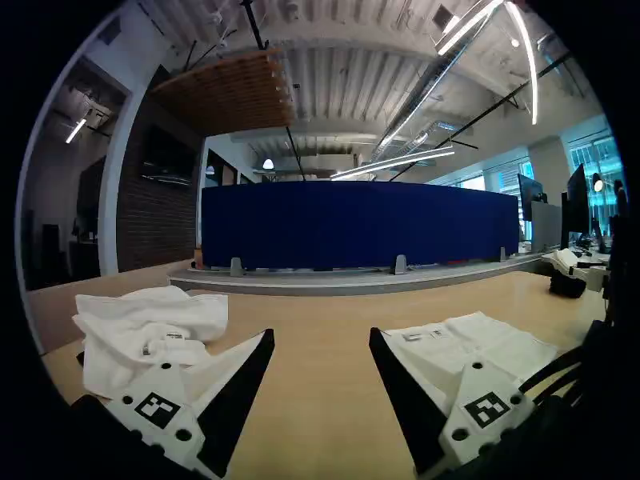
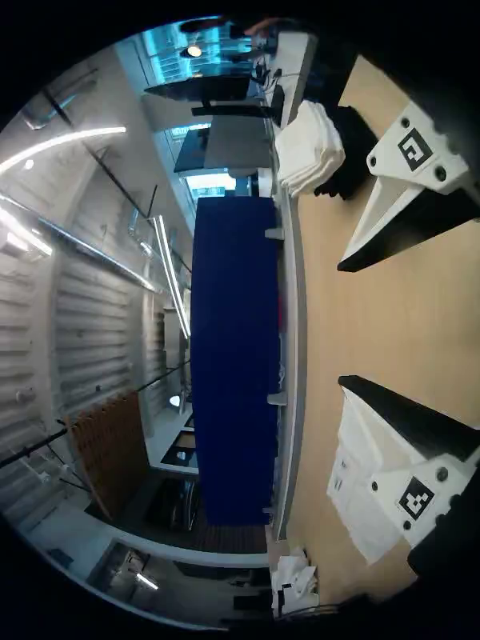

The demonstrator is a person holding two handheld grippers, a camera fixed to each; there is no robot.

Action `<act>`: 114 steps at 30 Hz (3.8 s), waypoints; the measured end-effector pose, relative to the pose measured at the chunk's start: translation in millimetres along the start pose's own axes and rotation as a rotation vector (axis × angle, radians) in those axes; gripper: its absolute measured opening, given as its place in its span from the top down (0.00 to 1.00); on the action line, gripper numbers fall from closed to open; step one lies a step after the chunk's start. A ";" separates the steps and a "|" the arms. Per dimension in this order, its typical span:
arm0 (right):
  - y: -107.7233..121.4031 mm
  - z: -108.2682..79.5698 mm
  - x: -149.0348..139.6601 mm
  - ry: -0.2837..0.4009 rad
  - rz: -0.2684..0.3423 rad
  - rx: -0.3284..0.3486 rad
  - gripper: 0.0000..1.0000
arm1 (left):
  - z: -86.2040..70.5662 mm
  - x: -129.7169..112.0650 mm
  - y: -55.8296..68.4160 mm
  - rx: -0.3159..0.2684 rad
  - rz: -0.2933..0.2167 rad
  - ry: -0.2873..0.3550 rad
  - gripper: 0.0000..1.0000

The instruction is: Fold towel

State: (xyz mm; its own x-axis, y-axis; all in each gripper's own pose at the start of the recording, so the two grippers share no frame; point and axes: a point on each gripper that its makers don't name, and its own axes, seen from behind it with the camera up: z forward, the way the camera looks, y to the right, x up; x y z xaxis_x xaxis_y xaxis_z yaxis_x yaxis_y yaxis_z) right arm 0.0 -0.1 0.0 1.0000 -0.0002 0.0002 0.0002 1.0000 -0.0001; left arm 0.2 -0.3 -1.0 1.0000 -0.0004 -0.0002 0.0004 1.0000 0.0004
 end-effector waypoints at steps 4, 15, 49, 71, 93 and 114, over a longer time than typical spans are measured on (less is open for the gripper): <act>0.0 0.2 0.4 -0.001 0.000 0.000 0.00 | -0.3 -0.1 0.2 0.000 0.000 0.000 0.12; 0.7 -0.2 -0.5 0.000 0.000 -0.002 0.00 | -2.0 0.7 0.9 0.000 0.000 0.000 0.12; -12.9 -16.4 150.3 -0.015 -0.059 0.020 0.00 | -6.0 154.0 11.0 -0.044 0.041 0.018 0.12; -44.1 -25.0 173.4 -0.224 -0.080 0.204 0.00 | -10.2 171.5 53.7 -0.261 0.160 -0.202 0.12; -85.9 -64.3 110.0 -0.503 -0.225 0.477 0.00 | -41.7 98.2 100.8 -0.538 0.233 -0.475 0.12; -100.1 -57.2 27.4 -0.586 -0.258 0.524 0.00 | -43.6 12.3 113.7 -0.590 0.277 -0.567 0.12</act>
State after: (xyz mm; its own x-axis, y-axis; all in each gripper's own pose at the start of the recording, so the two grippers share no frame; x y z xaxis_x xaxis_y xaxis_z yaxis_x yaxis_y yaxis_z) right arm 27.4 -100.1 -57.2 0.8062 -0.3747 0.4579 0.0848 0.8391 0.5374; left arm 12.5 113.5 -44.6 0.8134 0.4003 0.4220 -0.0864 0.8006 -0.5929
